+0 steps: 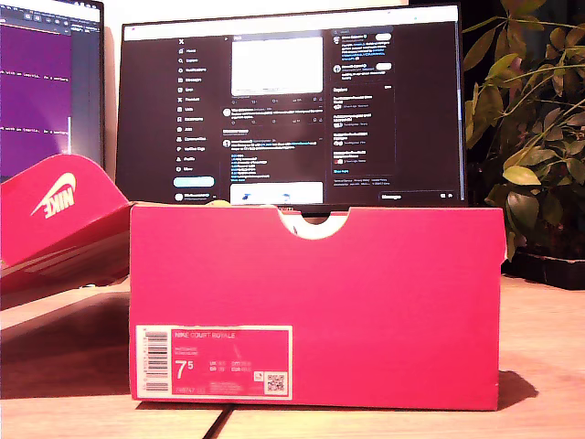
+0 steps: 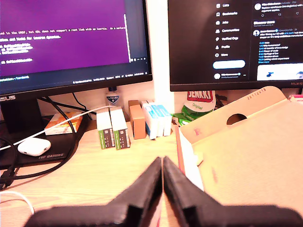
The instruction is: Close the red shoebox by pushing the lid with your left arm and holding the box in place with your right arm
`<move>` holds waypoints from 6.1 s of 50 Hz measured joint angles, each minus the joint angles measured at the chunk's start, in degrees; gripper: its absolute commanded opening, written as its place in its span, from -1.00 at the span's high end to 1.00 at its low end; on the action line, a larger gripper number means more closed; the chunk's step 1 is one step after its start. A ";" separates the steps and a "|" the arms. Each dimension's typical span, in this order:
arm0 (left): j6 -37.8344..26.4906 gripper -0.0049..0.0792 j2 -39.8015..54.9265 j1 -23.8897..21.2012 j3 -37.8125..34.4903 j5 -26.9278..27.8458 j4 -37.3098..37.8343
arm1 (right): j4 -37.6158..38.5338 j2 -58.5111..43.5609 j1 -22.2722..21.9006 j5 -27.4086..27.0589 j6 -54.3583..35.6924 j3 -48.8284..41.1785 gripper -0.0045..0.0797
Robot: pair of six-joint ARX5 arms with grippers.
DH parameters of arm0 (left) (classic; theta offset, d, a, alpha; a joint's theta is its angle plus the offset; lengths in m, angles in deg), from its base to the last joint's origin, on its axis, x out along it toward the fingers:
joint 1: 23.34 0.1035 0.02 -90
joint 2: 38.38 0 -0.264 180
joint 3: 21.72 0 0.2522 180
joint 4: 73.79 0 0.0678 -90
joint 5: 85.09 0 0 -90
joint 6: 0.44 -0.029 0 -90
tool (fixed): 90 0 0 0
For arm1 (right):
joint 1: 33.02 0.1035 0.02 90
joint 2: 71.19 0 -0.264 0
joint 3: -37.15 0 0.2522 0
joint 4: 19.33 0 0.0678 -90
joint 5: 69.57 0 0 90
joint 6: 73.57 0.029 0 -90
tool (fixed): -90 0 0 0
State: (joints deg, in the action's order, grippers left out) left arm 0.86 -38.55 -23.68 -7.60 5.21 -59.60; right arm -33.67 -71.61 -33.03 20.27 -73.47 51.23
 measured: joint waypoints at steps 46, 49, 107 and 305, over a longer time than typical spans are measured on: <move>0.70 0.91 0.00 0.00 0.00 0.70 -0.90 | 2.71 0.00 0.00 0.13 2.08 0.00 0.92; 2.97 0.91 0.00 0.00 0.00 0.76 -2.89 | 4.48 0.00 0.00 0.17 3.19 0.00 0.92; 6.86 0.93 41.70 1.66 40.26 19.61 18.03 | -14.62 -38.75 0.00 14.67 8.00 40.46 0.92; -5.38 0.93 84.41 6.25 81.70 69.90 52.59 | -9.79 -83.19 16.98 24.68 5.88 42.07 0.92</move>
State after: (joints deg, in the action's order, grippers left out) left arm -4.51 45.86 -17.43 74.10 75.11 -7.01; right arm -43.46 -154.80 -16.05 44.95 -67.59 93.31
